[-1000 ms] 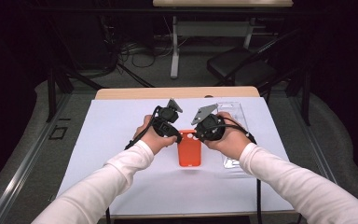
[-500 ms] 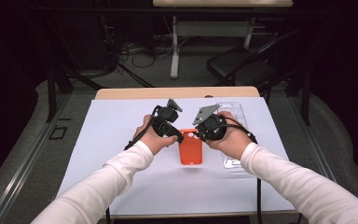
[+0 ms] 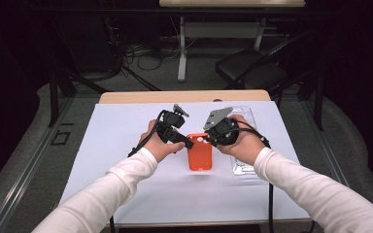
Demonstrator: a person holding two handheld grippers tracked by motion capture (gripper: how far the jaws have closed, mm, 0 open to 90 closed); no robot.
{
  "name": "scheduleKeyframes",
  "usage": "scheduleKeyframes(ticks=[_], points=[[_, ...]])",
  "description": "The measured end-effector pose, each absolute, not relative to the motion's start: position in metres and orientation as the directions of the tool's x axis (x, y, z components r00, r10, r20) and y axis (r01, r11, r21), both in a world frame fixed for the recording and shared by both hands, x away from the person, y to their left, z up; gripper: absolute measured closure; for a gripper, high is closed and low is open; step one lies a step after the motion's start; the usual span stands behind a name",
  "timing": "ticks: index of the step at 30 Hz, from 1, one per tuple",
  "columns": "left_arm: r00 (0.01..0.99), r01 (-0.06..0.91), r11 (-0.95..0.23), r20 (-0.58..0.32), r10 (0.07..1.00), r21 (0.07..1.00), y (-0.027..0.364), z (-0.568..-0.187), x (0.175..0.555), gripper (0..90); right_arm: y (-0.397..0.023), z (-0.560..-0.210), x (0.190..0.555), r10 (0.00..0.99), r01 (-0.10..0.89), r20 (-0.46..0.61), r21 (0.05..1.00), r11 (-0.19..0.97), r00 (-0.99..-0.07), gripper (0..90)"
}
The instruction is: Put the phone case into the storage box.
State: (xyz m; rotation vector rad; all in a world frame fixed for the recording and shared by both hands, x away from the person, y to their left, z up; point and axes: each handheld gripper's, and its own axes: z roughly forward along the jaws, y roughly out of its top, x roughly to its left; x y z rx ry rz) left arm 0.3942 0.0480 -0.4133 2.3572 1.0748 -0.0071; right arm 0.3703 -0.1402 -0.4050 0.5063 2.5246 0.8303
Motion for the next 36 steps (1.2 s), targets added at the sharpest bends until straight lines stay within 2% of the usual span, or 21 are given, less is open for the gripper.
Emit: scheduleKeyframes(ticks=[7,18,36], points=[[0.714,0.666,-0.55,-0.214,0.667,0.504,0.054,-0.413,0.39,49.7,-0.145,-0.403,0.372,0.457,0.19,-0.288,0.633,0.75,-0.842,79.8],[0.74,0.627,-0.555,-0.195,0.644,0.546,0.064,-0.409,0.387,51.3,-0.149,-0.399,0.373,0.436,0.165,-0.293,0.638,0.752,-0.851,79.7],[0.763,0.571,-0.531,-0.165,0.625,0.626,0.093,-0.399,0.384,44.0,-0.165,-0.382,0.379,0.425,0.116,-0.311,0.676,0.727,-0.85,79.6]])
